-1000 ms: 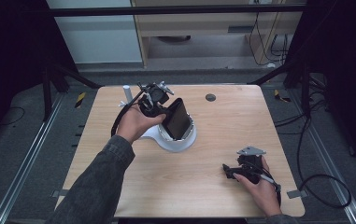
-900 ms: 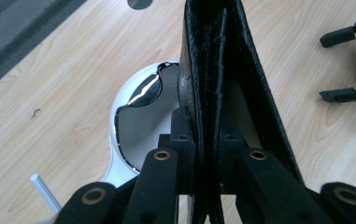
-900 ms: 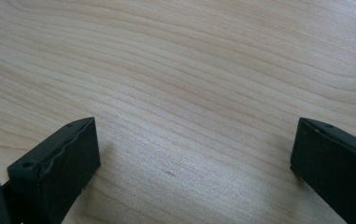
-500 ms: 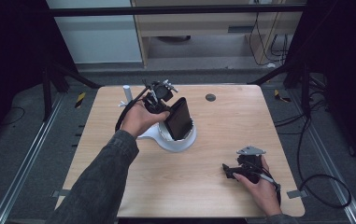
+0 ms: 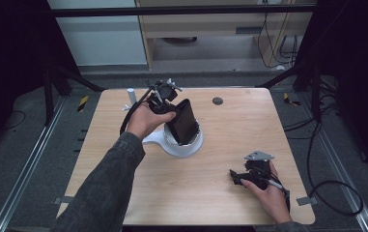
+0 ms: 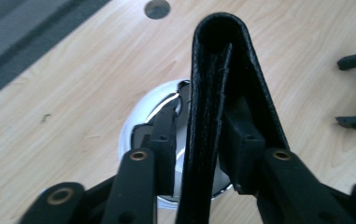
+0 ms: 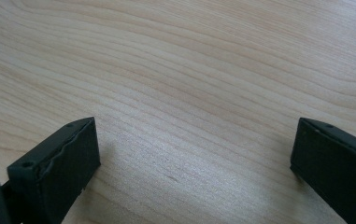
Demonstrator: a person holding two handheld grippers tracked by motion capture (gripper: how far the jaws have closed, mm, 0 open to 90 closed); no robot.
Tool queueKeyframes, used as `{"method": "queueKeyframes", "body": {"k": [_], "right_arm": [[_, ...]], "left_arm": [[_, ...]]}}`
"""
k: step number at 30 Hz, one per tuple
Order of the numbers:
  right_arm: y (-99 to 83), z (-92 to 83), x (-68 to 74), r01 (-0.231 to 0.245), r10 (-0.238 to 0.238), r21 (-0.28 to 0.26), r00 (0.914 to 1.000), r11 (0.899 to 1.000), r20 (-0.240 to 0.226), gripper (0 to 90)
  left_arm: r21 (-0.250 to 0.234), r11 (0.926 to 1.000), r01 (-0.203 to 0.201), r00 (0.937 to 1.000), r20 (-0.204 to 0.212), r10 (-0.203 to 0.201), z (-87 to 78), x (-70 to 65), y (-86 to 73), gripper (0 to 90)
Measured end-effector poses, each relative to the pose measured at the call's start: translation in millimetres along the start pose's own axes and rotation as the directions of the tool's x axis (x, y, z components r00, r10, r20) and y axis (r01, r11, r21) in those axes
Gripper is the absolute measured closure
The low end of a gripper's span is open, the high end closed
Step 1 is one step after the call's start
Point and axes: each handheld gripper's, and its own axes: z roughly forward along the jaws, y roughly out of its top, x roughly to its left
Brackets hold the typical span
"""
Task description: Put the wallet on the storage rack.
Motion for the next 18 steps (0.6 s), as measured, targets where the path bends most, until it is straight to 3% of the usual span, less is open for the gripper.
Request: {"method": "queueKeyframes", "body": {"k": [8,11,18], "right_arm": [[0.3,0.3,0.4,-0.002,0.002,0.000,1.0000,1.000,-0.001,1.5],[0.3,0.3,0.3,-0.001,0.001,0.000,1.0000,1.000,0.000,1.5],[0.3,0.3,0.7,-0.004,0.004,0.001,1.0000,1.000,-0.002,1.6]], "left_arm": [[-0.055,0.9984,-0.013,0.9970,-0.077,0.009,-14.4,5.4,-4.3,66.9],[-0.087,0.9962,0.010,0.9970,-0.076,-0.016,-19.5,7.9,-5.7,67.9],[-0.081,0.9964,0.022,0.9965,-0.079,-0.029,-21.9,12.3,-7.7,78.4]]}}
